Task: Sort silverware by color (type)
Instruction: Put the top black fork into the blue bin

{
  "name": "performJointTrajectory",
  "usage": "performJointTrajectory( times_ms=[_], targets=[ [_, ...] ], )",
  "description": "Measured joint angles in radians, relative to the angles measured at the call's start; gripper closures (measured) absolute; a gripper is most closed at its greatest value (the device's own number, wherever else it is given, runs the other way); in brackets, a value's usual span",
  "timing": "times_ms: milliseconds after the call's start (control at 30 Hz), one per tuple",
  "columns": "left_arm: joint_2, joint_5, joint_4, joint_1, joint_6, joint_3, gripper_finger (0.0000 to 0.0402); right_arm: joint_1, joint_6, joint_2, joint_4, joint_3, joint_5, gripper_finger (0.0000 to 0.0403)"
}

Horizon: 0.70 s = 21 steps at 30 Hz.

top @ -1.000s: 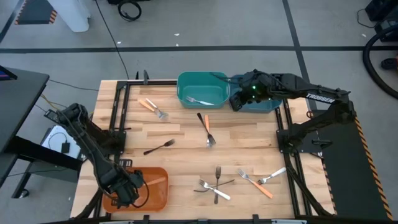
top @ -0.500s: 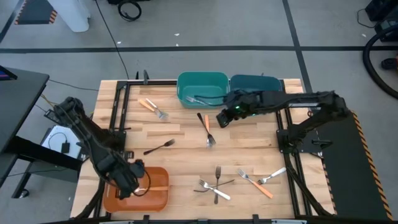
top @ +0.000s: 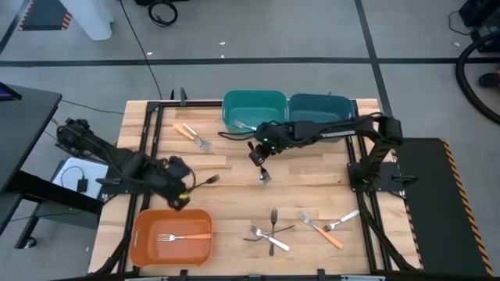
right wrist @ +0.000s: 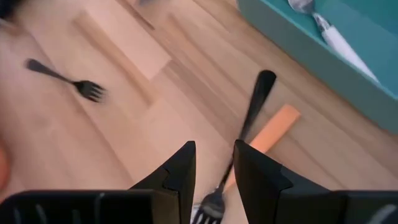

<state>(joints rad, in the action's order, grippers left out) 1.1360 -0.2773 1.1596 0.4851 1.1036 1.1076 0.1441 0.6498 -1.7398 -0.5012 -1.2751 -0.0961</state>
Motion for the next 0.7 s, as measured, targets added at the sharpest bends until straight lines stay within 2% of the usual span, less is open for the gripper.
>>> performJointTrajectory(
  times_ms=[233, 433, 700],
  targets=[
    [0.0, -0.039, -0.132, -0.142, 0.002, 0.0, 0.0287, 0.032, -0.004, -0.092, 0.047, 0.0, 0.044, 0.0289],
    [0.001, -0.062, -0.269, -0.229, -0.1, 0.0, 0.0287, 0.035, -0.028, -0.147, 0.082, 0.0, 0.047, 0.0289],
    [0.001, -0.061, -0.31, -0.291, -0.172, 0.0, 0.0287, 0.035, -0.044, -0.203, 0.104, 0.0, 0.062, 0.0289]
  ],
)
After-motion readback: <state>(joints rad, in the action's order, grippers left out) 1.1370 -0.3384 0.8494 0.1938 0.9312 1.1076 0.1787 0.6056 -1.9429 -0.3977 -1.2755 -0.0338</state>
